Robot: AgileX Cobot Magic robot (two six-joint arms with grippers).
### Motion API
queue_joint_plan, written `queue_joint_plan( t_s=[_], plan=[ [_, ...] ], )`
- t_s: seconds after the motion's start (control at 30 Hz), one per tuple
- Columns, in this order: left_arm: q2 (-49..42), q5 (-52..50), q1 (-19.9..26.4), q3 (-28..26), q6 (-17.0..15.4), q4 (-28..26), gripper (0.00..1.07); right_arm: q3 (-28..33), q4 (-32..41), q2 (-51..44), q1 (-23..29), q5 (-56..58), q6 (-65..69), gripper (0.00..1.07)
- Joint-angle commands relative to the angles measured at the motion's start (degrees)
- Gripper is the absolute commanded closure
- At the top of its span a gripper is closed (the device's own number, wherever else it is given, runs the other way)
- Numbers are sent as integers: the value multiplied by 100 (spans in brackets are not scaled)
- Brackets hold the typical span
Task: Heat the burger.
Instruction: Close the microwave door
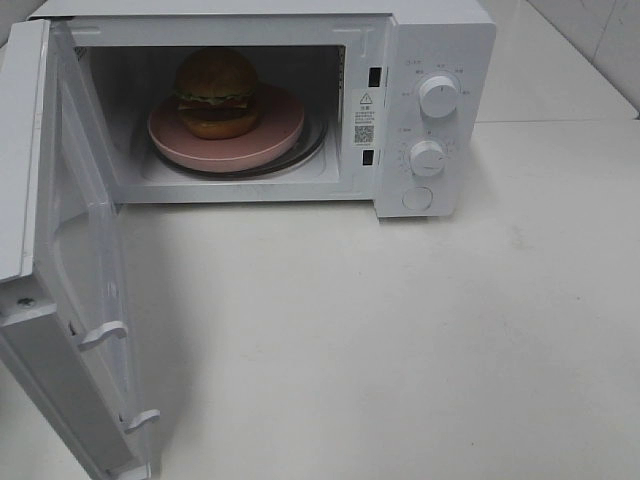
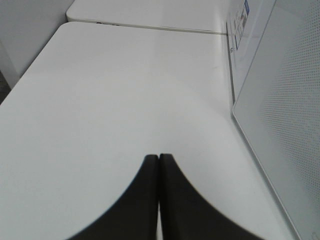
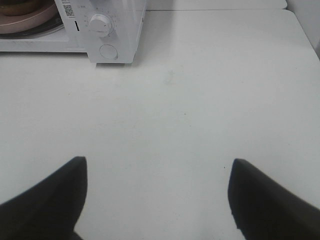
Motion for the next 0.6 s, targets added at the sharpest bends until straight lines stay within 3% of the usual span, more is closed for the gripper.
queue_joint_plan(
  t_s=[0.03,0.07,0.1,0.13,0.17,0.2,0.27,0.4,0.43,0.5,0.57,0.6],
  plan=[
    [286,-573,-29,6,-985,1112,107,6,29,-155,-34,-34,0,32],
    [470,-928,-29,6,-1593,1960,107,6,29,-155,-34,-34,0,32],
    [470,-928,-29,6,-1593,1960,107,6,29,-155,-34,-34,0,32],
    [561,-1083,-29,6,-1908,2366,107,6,29,-155,-34,-34,0,32],
    [728,-1335,-29,6,-2458,2985,107,6,29,-155,-34,-34,0,32],
    [728,-1335,-29,6,-2458,2985,107,6,29,-155,-34,-34,0,32],
    [991,-1702,-29,6,-2956,3724,107,6,29,-155,-34,-34,0,32],
    [1226,-1960,-29,-57,-3191,4188,107,6,29,-155,-34,-34,0,32],
    [1335,-2017,-29,-160,-3386,4389,107,6,29,-155,-34,-34,0,32],
    [1392,-2045,-29,-218,-3478,4498,107,6,29,-155,-34,-34,0,32],
    [1581,-2263,-29,-464,-3867,5031,107,6,29,-155,-34,-34,0,32],
    [1581,-2263,-29,-464,-3867,5031,107,6,29,-155,-34,-34,0,32]
  ],
)
